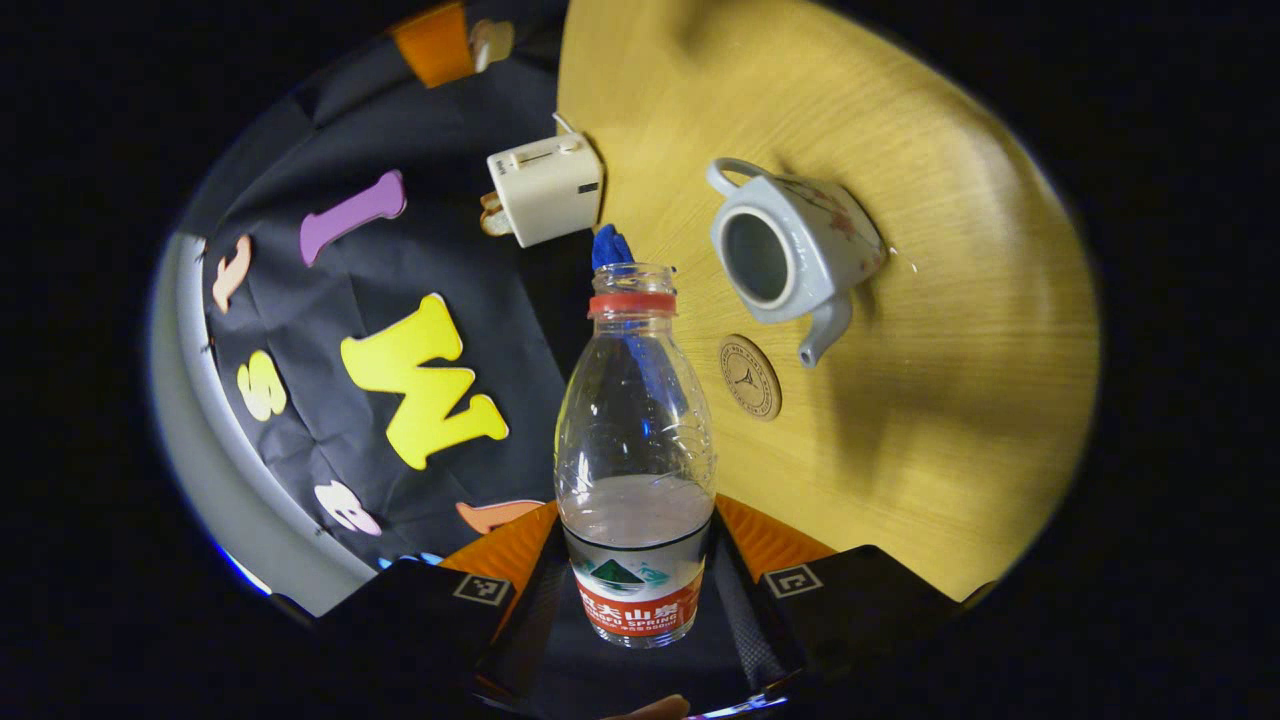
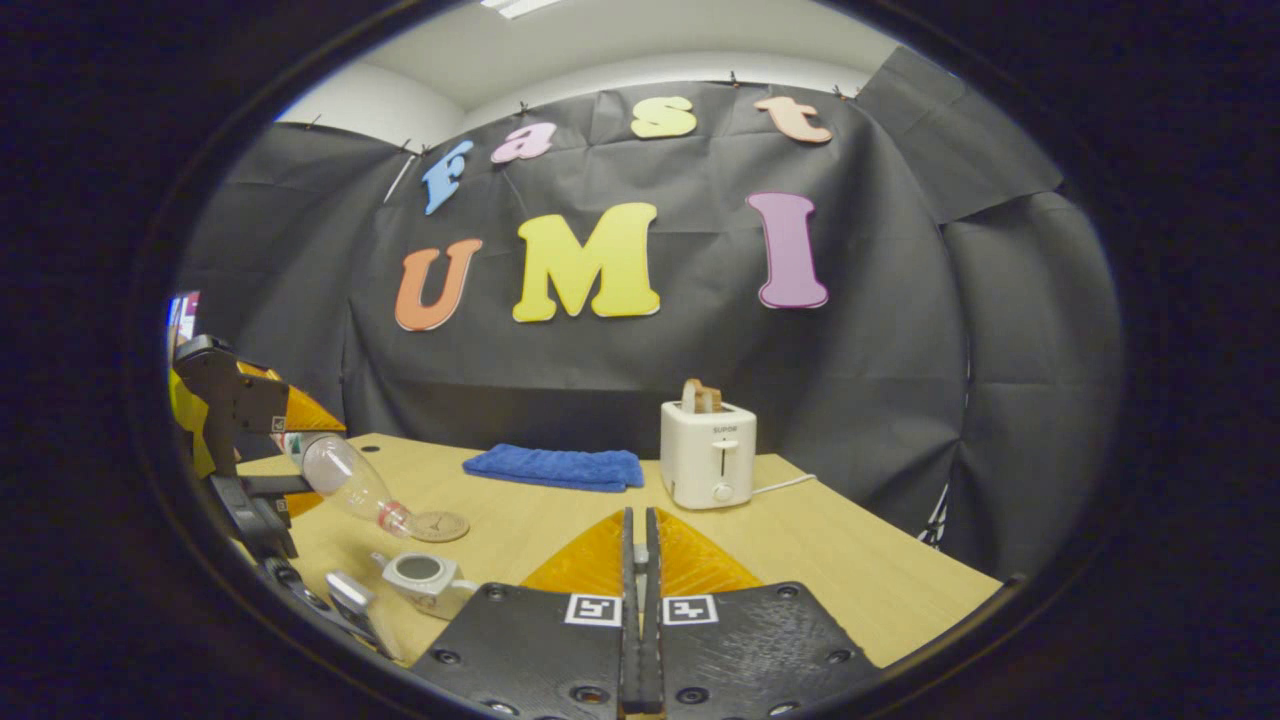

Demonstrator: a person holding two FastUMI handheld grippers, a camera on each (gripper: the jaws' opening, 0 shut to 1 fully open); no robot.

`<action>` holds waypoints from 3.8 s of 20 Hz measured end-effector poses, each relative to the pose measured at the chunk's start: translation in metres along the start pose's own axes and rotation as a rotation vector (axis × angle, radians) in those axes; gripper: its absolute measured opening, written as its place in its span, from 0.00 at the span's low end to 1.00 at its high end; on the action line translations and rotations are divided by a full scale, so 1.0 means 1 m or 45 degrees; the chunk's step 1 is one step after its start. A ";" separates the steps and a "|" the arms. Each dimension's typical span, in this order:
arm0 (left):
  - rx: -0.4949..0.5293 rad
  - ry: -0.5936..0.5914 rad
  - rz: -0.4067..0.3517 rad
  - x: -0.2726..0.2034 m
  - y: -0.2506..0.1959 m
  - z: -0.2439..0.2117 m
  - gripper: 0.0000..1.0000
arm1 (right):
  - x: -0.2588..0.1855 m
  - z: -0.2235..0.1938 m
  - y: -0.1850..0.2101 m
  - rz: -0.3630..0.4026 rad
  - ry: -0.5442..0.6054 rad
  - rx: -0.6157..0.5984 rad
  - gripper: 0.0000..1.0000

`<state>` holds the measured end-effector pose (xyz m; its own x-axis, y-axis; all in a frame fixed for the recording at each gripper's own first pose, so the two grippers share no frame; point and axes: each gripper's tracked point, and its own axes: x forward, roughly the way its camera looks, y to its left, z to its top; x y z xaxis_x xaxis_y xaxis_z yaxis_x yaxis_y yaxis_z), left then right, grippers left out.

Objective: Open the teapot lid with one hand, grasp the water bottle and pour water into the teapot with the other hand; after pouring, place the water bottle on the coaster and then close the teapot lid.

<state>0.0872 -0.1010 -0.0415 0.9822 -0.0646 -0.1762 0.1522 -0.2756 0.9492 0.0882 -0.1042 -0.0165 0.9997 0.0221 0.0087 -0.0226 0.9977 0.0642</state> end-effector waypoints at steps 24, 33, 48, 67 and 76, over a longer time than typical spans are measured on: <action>-2.371 -0.288 -0.001 0.141 0.024 0.013 0.80 | 0.008 -0.010 0.017 0.019 0.017 -0.053 0.00; -2.292 -0.270 -0.061 0.150 0.014 0.035 0.80 | 0.012 -0.019 0.028 0.040 0.038 -0.085 0.00; -2.222 -0.239 -0.047 0.141 -0.007 0.038 0.95 | 0.012 -0.017 0.030 0.026 0.028 -0.107 0.00; -2.259 -0.158 0.038 0.019 -0.040 -0.011 0.96 | -0.004 0.006 0.039 0.113 -0.008 -0.054 0.00; -2.251 -0.146 0.072 -0.066 -0.017 -0.044 0.96 | -0.006 0.005 0.054 0.131 0.067 0.000 0.00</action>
<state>0.0244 -0.0499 -0.0350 0.9899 -0.1183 -0.0786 0.1233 0.9905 0.0617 0.0813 -0.0504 -0.0081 0.9911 0.1280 -0.0368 -0.1254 0.9899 0.0659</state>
